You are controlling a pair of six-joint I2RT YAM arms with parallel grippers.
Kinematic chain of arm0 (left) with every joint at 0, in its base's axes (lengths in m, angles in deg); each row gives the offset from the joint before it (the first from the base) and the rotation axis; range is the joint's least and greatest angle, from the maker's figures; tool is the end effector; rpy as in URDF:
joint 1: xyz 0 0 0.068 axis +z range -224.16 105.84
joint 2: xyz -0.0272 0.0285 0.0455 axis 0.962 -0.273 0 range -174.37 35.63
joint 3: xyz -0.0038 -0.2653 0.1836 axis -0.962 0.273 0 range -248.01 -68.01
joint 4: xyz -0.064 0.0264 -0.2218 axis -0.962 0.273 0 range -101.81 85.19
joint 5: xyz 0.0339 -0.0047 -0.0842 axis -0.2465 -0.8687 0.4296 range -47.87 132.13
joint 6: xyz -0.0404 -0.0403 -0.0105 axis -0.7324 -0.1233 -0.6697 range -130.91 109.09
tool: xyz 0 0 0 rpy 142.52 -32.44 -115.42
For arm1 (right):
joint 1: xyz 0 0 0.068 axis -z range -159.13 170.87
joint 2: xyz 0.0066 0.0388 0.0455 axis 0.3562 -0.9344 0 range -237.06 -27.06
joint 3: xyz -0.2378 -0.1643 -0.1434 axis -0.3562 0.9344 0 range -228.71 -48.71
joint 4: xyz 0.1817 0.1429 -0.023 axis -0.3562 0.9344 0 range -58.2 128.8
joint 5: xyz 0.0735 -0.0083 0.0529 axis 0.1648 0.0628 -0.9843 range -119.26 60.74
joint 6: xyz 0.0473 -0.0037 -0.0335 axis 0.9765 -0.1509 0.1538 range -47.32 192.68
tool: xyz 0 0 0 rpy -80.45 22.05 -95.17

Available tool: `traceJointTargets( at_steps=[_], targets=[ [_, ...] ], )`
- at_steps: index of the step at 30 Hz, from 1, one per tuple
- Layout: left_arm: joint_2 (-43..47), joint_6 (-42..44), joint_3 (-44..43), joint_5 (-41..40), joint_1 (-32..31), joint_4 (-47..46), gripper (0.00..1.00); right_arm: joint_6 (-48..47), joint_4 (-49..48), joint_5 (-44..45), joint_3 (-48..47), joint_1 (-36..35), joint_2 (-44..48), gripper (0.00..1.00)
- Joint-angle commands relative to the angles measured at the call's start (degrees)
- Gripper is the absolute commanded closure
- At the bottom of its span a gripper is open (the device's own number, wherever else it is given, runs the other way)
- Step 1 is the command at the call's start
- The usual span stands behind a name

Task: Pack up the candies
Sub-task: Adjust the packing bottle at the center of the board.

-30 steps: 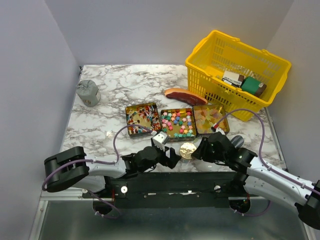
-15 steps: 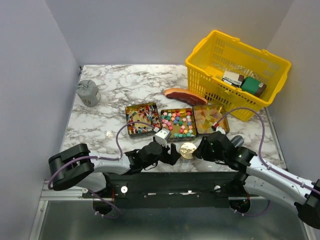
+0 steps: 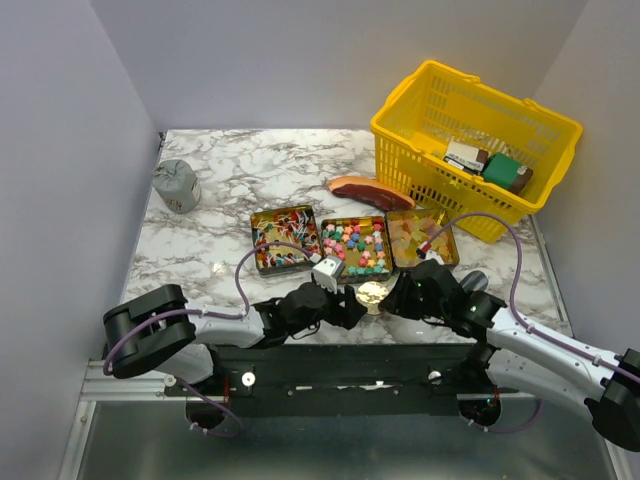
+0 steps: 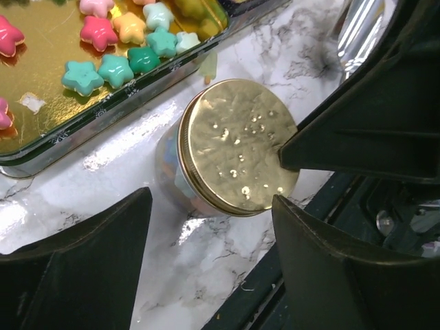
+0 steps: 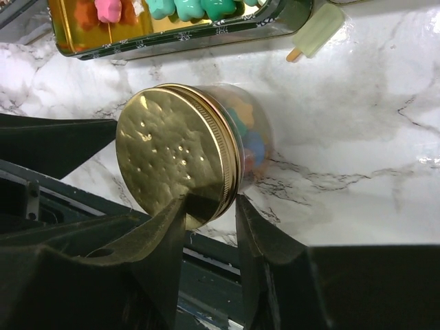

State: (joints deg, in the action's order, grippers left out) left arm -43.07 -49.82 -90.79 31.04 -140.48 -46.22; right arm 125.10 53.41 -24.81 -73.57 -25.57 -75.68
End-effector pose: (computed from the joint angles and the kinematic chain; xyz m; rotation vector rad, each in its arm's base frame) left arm 0.1015 -0.2115 0.2372 0.3588 2.0511 -1.0017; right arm 0.0798 0.0792 0.2367 0.1694 2.4805 0.7123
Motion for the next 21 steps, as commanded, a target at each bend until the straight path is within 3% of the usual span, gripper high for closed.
traceJointTargets(
  at_steps=[1, 10, 13, 14, 18, 21],
  targets=[
    [-4.52, -0.11, -2.35, -3.66, 0.23, 3.74, 0.25, -1.1, 2.3, -0.14, 2.45, -0.23, -0.34, 0.59],
    [-11.83, -0.1, -5.96, -7.45, -0.03, 10.6, 0.33, -1.09, 2.39, -0.23, 2.89, -0.32, 0.02, 0.59],
    [-7.99, -0.46, -5.25, -7.1, -0.12, 10.59, 0.26, -1.09, 2.48, 0.29, 2.54, -0.24, 1.24, 0.57],
    [-6.75, -0.37, -5.43, -7.62, -0.12, 11.29, 0.17, -1.1, 2.56, 0.65, 2.45, -0.23, 1.68, 0.56],
    [0.11, 1.47, -7.88, -11.05, -0.03, 18.74, 0.02, -1.18, 3.79, 3.46, 0.7, -0.23, 3.97, 0.55],
    [5.38, 3.67, -10.08, -15.26, 0.14, 24.19, 0.01, -1.27, 5.28, 6.0, -0.71, -0.32, 5.46, 0.52]
  ],
)
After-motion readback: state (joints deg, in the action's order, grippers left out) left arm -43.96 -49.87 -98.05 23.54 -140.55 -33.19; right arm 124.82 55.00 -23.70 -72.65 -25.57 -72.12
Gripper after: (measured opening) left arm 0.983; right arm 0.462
